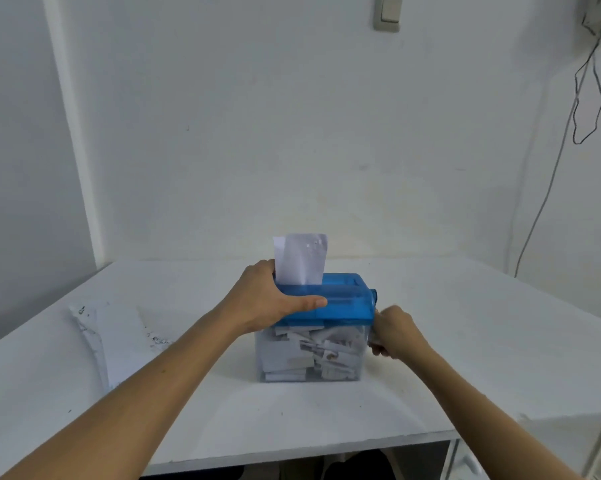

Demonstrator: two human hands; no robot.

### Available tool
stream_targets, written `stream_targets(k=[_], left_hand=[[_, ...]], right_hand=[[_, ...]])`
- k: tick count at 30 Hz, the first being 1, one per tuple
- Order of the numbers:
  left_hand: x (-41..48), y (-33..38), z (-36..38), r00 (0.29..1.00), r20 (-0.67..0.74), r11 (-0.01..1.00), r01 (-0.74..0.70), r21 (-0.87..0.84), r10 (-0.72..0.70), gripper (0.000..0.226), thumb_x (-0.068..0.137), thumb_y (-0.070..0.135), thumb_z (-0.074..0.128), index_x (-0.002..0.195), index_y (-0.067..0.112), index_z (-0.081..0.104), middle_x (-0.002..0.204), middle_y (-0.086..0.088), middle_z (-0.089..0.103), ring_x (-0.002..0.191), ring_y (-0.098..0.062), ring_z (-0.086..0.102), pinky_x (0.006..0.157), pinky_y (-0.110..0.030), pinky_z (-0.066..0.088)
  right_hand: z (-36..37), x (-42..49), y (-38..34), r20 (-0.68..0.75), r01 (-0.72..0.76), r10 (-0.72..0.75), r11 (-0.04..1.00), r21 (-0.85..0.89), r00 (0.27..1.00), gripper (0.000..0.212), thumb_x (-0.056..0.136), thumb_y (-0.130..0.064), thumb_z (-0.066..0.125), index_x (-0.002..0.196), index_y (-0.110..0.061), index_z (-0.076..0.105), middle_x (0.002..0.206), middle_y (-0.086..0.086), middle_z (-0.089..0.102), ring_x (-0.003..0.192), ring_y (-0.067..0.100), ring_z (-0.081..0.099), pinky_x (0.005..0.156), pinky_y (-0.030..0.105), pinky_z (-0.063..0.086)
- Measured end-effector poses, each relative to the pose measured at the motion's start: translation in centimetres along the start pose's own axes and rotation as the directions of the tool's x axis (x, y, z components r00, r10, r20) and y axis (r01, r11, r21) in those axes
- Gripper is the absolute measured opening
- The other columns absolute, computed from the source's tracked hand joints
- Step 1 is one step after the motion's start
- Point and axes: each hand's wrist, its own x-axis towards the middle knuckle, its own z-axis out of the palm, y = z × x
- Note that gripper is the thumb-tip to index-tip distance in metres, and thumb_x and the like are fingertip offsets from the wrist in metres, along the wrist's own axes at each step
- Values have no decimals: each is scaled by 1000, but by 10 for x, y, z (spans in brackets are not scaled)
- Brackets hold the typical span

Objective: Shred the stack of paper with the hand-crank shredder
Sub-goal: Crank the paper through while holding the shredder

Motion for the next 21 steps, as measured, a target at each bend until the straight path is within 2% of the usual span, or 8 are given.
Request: stream_targets(k=[2, 6, 8, 11, 14, 17, 21], left_hand=[[1, 1, 0, 1000, 12, 1000, 4, 3, -4, 70, 61, 67, 84, 116, 33, 56, 108, 14, 64, 92, -2, 62, 66, -16, 49], [1, 0, 1, 1000, 25, 1000, 9, -7, -9, 71, 61, 67, 84, 116, 36, 53, 106, 17, 62, 93, -2, 61, 67, -16, 49], [0, 0, 1, 1000, 24, 1000, 12, -10, -12, 73, 57, 71, 81, 115, 37, 52, 105, 17, 61, 92, -2, 60, 67, -17, 48], [0, 2, 1, 1000, 25, 1000, 15, -12, -14, 77, 52, 75, 74, 115, 38, 50, 102, 20, 57, 90, -1, 58, 63, -15, 46], [1, 2, 0, 1000, 25, 1000, 18, -6, -18, 77, 56, 74, 77, 117, 35, 53, 103, 19, 59, 90, -2, 59, 63, -16, 46], [4, 1, 0, 999, 36, 1000, 14, 3, -14, 65, 66, 66, 83, 115, 34, 55, 103, 18, 61, 90, -1, 60, 64, -17, 46], [5, 2, -3, 999, 46, 1000, 6, 5, -6, 55, 69, 61, 84, 105, 41, 49, 98, 24, 56, 87, 4, 55, 64, -15, 43]], right_hand=[[-5, -18, 6, 20, 30, -32, 996, 80, 999, 49, 103, -32, 47, 65, -5, 62, 51, 2, 64, 39, 8, 49, 45, 18, 40], [-28, -51, 3, 77, 117, -126, 987, 110, 989, 47, 102, -23, 46, 59, -9, 57, 48, 2, 58, 39, 10, 44, 47, 21, 39], [-46, -59, -6, 91, 133, -155, 969, 210, 984, 53, 104, -31, 45, 57, -9, 55, 49, 4, 54, 41, 13, 42, 46, 23, 35], [-68, -59, -23, 143, 140, -186, 949, 281, 972, 55, 98, -43, 53, 57, -8, 56, 53, 9, 53, 46, 17, 41, 45, 24, 33], [-76, -47, -35, 146, 165, -227, 923, 349, 963, 54, 93, -37, 64, 47, -12, 51, 47, 7, 46, 40, 15, 35, 42, 22, 29], [-76, -31, -43, 95, 164, -223, 893, 420, 970, 53, 92, -32, 67, 47, -14, 48, 44, 3, 42, 39, 14, 32, 40, 22, 28], [-75, -15, -54, -169, 260, -231, 949, 180, 958, 37, 90, -23, 69, 60, -2, 63, 44, 3, 59, 36, 12, 47, 42, 22, 40]])
